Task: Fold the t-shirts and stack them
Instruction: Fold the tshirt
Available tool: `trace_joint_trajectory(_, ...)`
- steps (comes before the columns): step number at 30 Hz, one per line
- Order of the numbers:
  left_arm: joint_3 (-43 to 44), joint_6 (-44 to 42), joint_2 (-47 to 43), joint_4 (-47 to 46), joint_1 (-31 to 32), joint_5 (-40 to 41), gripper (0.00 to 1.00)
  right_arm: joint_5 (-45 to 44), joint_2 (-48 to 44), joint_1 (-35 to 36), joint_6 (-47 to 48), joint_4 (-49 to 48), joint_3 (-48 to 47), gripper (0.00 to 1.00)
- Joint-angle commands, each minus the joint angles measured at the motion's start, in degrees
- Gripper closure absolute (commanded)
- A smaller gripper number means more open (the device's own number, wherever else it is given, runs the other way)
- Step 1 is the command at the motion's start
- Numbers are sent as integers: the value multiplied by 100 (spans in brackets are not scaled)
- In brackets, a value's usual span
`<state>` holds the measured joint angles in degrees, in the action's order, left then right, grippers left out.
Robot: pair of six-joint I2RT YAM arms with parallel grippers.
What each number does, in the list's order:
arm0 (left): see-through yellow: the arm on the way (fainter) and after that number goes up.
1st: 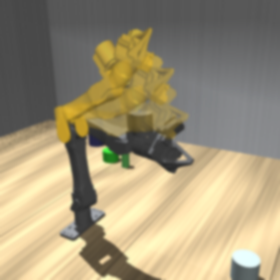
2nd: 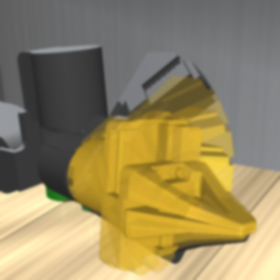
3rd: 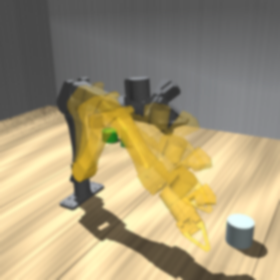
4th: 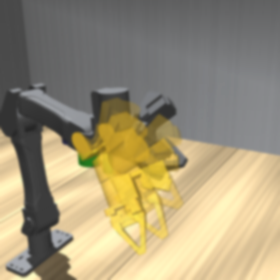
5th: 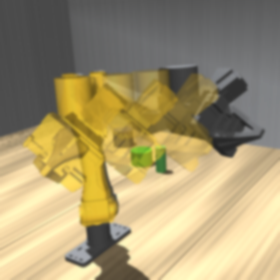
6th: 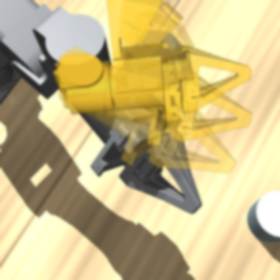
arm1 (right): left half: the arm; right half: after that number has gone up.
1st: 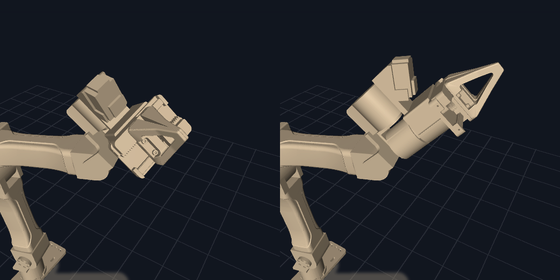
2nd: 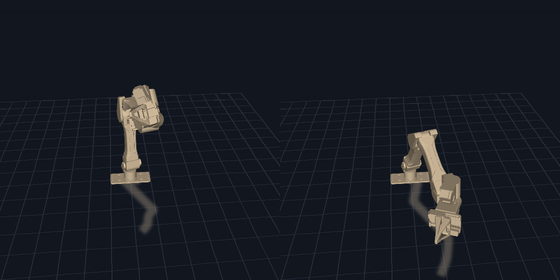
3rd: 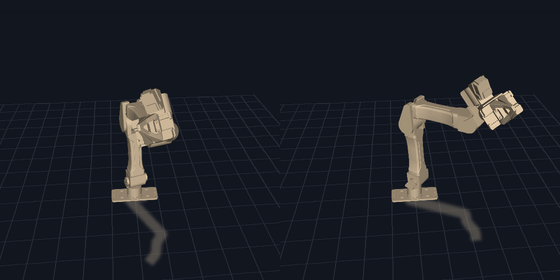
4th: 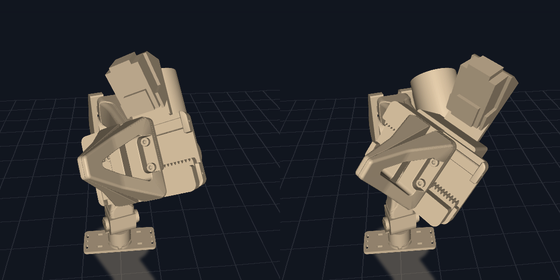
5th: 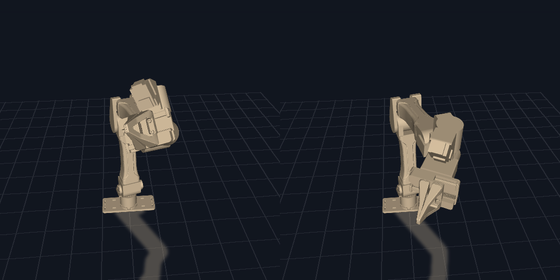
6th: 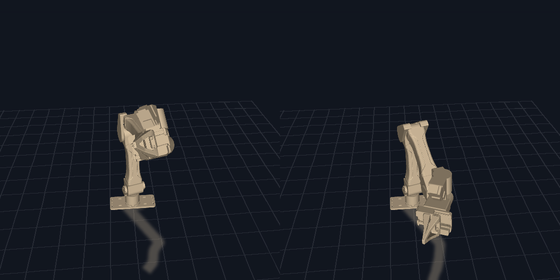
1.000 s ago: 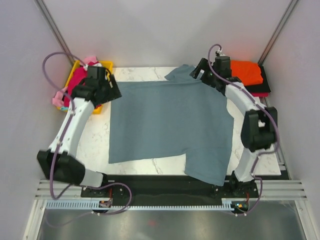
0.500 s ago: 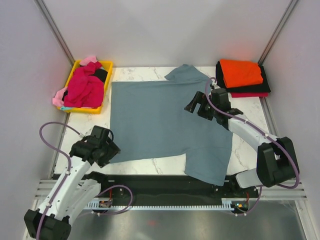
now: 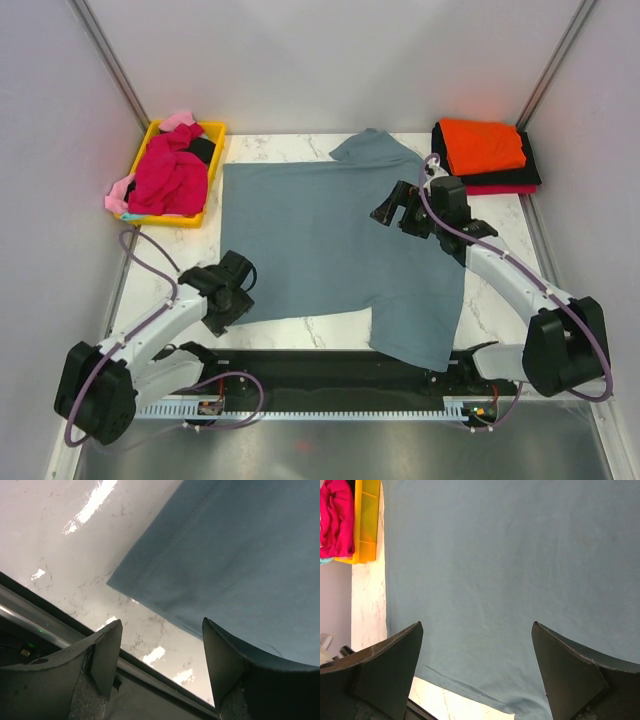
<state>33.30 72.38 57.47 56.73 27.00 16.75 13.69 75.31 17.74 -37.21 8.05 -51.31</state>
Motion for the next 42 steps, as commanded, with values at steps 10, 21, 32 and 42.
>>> trace_joint_trajectory(10, -526, 461, 405, -892, -37, 820, 38, -191, -771, -16, 320, 407, 270, 2)
trace_joint_trajectory(21, -535, -127, 379, -1549, -134, 671, 97, -1096, -1457, 10, 5, 1513, 744, 2)
trace_joint_trajectory(32, 45, -2095, 844, -2983, -2207, -620, 98, -2792, -1273, 2039, -1313, 2551, 1229, 2)
trace_joint_trajectory(42, -25, -2404, 1161, -3546, -2410, -1113, 98, -2942, -817, 3122, -2072, 2324, 1809, 3)
